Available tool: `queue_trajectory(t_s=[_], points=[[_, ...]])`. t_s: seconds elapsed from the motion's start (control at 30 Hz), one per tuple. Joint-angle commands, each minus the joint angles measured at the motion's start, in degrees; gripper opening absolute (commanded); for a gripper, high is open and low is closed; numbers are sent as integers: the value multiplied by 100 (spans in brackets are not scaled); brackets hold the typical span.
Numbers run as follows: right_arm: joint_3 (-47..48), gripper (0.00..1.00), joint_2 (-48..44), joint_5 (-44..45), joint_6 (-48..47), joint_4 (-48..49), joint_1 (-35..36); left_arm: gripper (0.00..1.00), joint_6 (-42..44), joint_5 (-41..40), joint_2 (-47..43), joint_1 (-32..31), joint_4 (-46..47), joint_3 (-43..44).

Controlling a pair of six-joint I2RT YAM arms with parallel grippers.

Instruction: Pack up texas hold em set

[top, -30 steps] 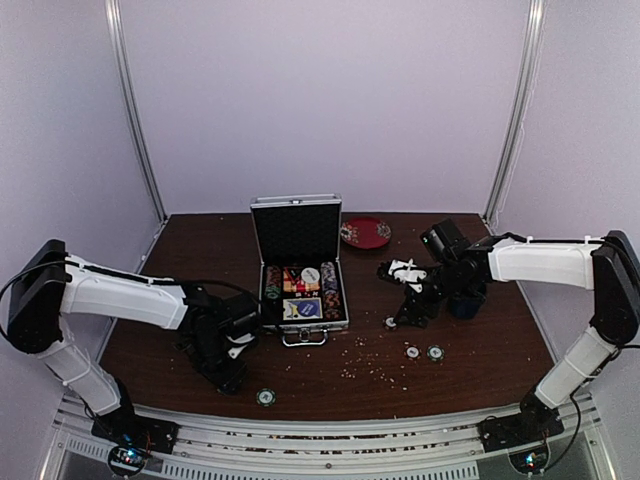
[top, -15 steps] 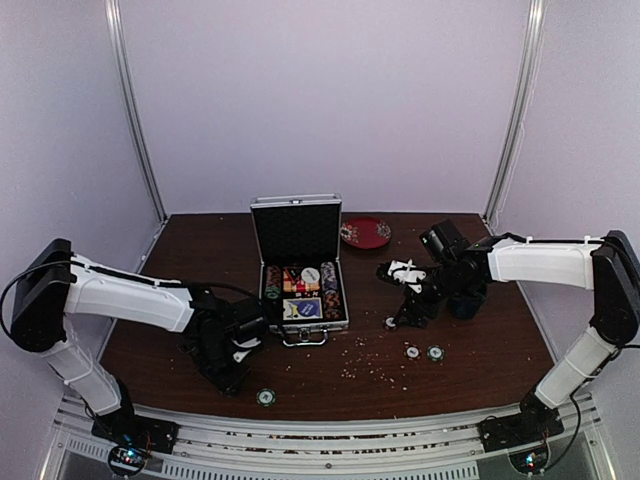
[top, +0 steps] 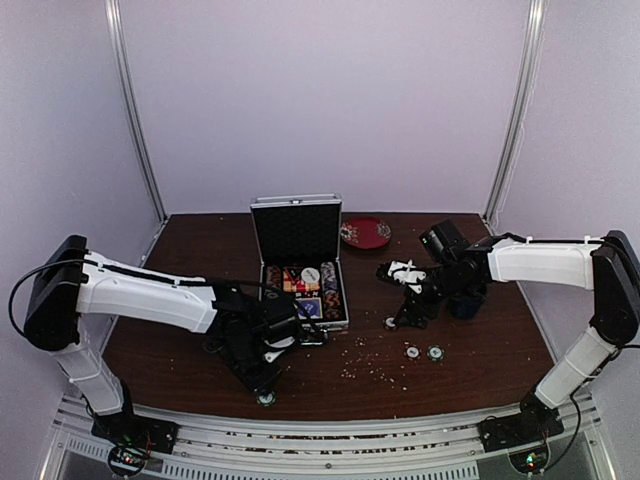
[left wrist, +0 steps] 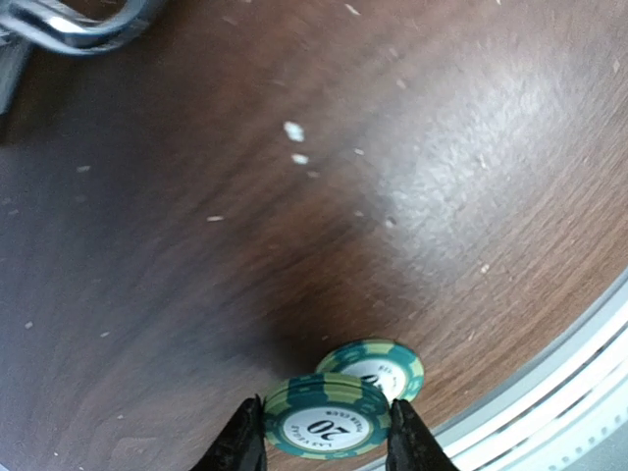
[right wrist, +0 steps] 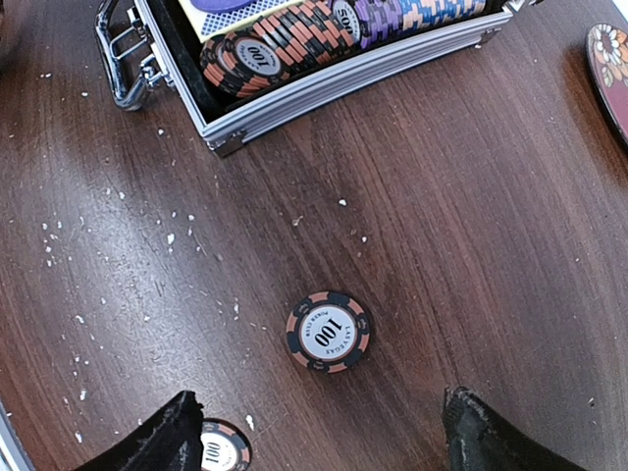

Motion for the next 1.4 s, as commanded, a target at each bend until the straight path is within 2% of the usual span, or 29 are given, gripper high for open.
queue_trajectory(t_s=[0.0,0.7,1.07,1.17,1.37], points=[[82,85,33,6,-65,-59,36,35,166,71,251,-139,10,206],[88,85,75,5,-96,-94,40,39,228,169,467,-244,54,249],[93,84,94,-12,-101,-112,44,52,213,107,497,-286,45,275],[99,85,103,-13,-101,-121,47,59,213,113,479,-305,39,266],[108,85,130,-12,-110,-136,53,58,158,-71,569,-309,-95,257]])
